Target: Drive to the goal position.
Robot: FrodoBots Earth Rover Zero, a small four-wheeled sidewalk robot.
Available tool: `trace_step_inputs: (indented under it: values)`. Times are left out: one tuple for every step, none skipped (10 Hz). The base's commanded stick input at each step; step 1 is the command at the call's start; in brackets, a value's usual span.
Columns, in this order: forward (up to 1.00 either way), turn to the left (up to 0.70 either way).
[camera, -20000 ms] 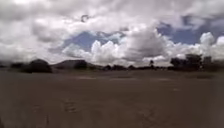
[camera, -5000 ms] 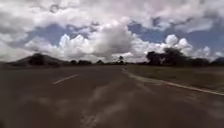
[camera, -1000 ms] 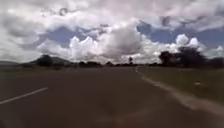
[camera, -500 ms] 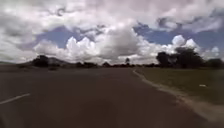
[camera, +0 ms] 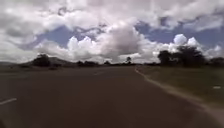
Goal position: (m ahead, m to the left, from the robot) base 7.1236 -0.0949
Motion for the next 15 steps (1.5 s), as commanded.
trace_step_inputs:
  values:
    - [1.00,0.00]
    - [1.00,0.00]
    - [1.00,0.00]
    - [1.00,0.00]
    - [1.00,-0.01]
    - [1.00,-0.03]
    - [1.00,-0.04]
    - [1.00,-0.06]
    - [1.00,-0.16]
    - [1.00,-0.34]
    - [1.00,-0.40]
    - [1.00,-0.40]
    - [1.00,0.00]
    - [1.00,0.00]
    - [1.00,0.00]
